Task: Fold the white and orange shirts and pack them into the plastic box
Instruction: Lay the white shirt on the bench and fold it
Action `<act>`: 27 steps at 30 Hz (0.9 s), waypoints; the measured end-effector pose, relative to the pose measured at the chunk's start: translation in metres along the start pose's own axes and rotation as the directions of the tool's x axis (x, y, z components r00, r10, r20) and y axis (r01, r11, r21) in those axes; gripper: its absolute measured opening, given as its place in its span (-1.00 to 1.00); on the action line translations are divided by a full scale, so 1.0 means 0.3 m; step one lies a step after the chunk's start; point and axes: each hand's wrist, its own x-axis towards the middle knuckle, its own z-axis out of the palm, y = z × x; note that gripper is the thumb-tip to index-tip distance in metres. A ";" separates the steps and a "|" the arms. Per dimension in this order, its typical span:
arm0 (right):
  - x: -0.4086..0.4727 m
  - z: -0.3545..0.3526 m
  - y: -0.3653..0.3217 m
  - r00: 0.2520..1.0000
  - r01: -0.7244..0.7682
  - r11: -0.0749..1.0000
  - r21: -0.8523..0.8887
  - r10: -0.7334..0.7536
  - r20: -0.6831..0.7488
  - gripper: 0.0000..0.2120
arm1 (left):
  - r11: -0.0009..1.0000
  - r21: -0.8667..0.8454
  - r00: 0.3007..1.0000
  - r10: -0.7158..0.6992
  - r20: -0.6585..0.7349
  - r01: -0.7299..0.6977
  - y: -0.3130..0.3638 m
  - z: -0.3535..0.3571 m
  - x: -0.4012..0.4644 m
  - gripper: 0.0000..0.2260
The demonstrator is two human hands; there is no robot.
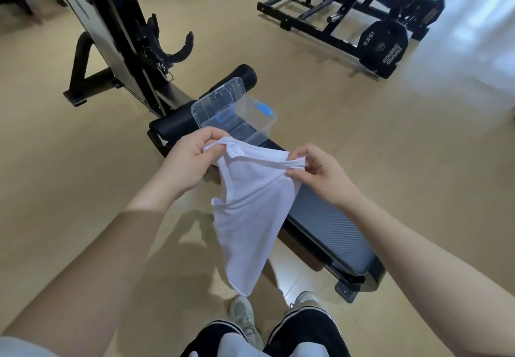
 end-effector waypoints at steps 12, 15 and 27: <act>-0.188 -0.378 0.030 0.944 -0.010 0.653 0.757 0.257 -0.209 -0.82 | 0.965 -0.259 0.984 0.080 0.157 -0.038 0.343 0.378 -0.055 -0.76; -0.293 -0.523 0.038 0.914 0.074 0.614 0.786 0.274 -0.300 -0.85 | 0.942 -0.333 0.976 0.108 0.189 -0.040 0.453 0.549 -0.084 -0.81; -0.582 -1.113 0.041 0.806 0.227 0.765 0.603 0.200 -0.557 -0.89 | 0.847 -0.529 0.928 0.233 0.291 -0.047 0.835 1.133 -0.114 -0.90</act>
